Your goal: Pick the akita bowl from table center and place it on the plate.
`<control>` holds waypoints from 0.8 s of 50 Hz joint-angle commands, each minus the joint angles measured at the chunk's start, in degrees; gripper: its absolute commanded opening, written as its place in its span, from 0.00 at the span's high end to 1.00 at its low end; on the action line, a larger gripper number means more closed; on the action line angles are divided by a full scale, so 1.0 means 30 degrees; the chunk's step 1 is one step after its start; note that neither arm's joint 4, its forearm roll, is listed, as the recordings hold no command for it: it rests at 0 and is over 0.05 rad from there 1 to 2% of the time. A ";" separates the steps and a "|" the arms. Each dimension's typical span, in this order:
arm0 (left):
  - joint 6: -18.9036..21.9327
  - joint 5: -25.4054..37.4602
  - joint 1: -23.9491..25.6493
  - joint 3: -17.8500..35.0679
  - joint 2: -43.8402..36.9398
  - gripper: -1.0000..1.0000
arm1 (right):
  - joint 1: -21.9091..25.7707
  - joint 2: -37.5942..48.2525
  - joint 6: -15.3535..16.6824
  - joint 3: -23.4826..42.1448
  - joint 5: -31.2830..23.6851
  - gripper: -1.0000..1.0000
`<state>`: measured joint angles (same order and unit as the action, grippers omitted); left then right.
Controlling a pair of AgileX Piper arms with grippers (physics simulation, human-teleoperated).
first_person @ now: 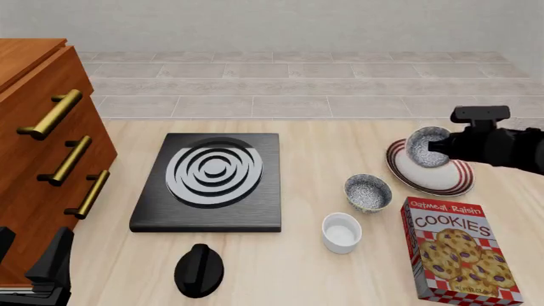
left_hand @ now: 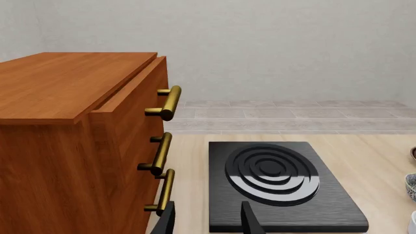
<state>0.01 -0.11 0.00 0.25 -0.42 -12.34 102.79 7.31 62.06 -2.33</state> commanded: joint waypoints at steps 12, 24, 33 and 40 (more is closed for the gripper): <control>0.0001 0.0000 0.0003 0.0000 0.0001 0.00 | -0.0563 0.2125 -0.0302 0.0746 0.0608 1.00; 0.0000 0.0000 -0.0001 0.0000 0.0001 0.00 | -0.0770 0.2525 -0.0397 0.0532 0.0954 1.00; -0.0004 0.0001 0.0001 -0.0001 -0.0008 0.00 | -0.0837 0.3030 -0.0674 0.0517 0.1273 1.00; -0.0003 0.0000 -0.0002 0.0000 0.0001 0.00 | -0.0859 0.3244 -0.0697 0.0555 0.1334 1.00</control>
<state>0.01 -0.11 -0.01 0.25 -0.42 -14.75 111.55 5.78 63.49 0.98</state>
